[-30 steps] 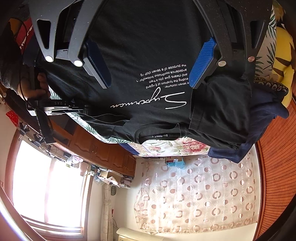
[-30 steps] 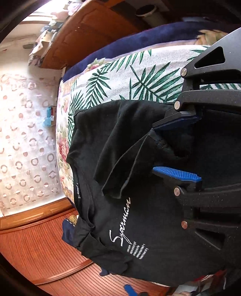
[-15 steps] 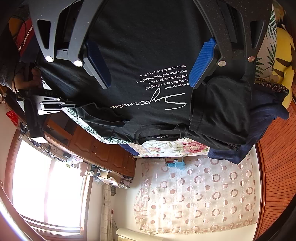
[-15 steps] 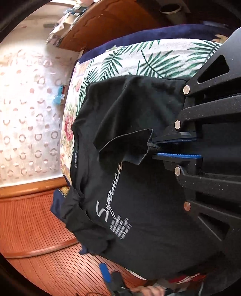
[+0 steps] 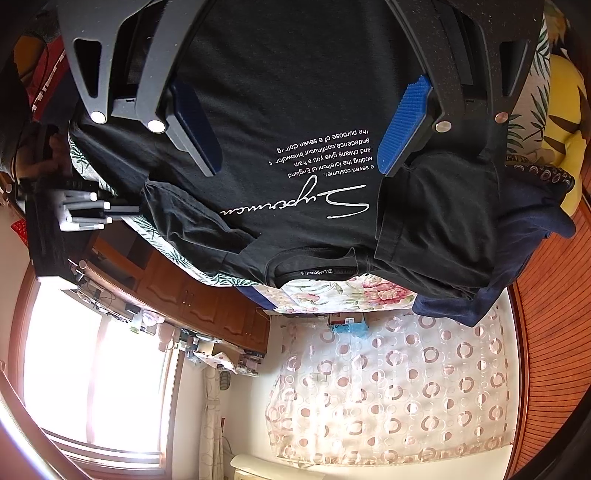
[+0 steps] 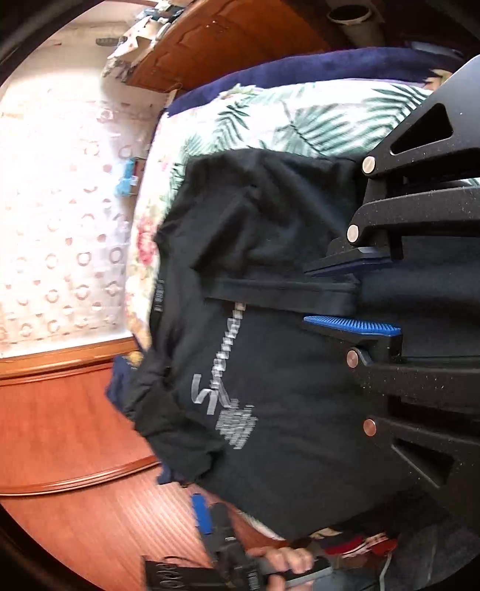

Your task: Fold small clothes

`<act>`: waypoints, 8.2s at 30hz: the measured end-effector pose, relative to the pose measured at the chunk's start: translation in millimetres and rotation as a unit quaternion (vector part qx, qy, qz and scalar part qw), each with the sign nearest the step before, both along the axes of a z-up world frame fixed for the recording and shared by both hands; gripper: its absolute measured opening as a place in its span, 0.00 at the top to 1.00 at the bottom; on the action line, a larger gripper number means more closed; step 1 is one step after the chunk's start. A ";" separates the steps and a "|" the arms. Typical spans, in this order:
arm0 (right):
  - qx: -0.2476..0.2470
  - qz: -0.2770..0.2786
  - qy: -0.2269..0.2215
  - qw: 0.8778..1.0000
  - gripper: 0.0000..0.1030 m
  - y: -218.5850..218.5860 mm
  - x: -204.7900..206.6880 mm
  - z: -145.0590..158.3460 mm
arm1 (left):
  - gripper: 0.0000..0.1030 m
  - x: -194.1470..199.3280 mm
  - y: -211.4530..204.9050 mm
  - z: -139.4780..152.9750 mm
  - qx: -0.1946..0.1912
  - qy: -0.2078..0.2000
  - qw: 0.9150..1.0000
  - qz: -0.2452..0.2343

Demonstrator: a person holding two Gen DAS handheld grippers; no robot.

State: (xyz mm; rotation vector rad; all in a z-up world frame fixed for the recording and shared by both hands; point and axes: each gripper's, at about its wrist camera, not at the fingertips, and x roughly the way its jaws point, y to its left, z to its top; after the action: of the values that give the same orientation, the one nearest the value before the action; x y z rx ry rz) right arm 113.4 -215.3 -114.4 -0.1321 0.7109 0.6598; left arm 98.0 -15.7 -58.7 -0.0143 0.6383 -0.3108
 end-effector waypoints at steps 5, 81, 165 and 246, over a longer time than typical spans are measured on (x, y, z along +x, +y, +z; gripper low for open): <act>-0.013 -0.046 -0.016 0.999 0.71 0.0 37.1 1.2 | 0.15 7.1 7.4 4.8 0.010 -0.005 1.000 0.004; -0.060 -0.102 0.026 0.993 0.54 3.3 205.8 -30.1 | 0.95 190.4 95.1 66.4 0.069 0.021 0.997 0.020; -0.025 -0.130 0.014 0.991 0.45 -77.4 8.4 -6.0 | 0.25 42.4 150.8 -29.7 0.057 0.086 0.988 0.116; -0.074 -0.137 -0.109 0.982 0.92 -44.4 61.2 156.4 | 0.92 144.4 103.1 94.2 0.045 -0.091 0.989 0.108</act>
State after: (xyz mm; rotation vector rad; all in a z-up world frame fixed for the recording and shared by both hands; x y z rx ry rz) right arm 174.6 -259.7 42.0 -0.2348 0.5518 0.3228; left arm 242.4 87.4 35.6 0.0322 0.4641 -0.0727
